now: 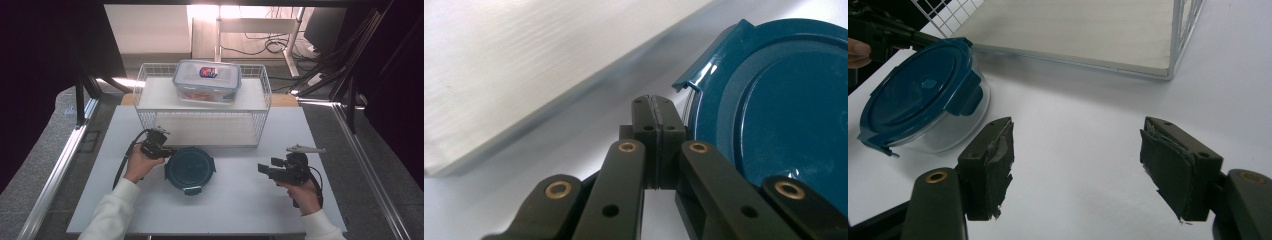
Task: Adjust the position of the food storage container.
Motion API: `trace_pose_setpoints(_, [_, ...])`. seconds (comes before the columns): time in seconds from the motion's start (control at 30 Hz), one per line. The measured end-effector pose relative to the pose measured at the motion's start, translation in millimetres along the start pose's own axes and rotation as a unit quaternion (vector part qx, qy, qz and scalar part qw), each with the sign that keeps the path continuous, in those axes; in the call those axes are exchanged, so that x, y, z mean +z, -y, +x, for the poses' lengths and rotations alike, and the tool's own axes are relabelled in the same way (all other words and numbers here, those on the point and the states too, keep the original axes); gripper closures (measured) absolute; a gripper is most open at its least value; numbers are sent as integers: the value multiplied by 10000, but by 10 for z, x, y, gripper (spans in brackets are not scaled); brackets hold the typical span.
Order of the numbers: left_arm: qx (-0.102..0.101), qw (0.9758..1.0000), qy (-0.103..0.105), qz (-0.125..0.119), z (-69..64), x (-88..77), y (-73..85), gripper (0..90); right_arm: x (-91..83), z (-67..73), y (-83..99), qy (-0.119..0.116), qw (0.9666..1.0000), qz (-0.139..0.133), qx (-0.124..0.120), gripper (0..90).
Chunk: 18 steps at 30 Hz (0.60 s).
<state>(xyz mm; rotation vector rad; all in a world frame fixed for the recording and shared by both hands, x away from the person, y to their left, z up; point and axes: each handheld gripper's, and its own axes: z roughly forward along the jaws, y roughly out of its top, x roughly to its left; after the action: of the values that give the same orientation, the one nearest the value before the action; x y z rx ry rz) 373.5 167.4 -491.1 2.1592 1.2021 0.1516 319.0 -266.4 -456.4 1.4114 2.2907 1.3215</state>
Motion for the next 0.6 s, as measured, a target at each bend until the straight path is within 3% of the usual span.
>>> trace_pose_setpoints(0.6, [270,9990,356,55,-382,132,-52,900,30,31,-1,-54,10000,48,-69,297])
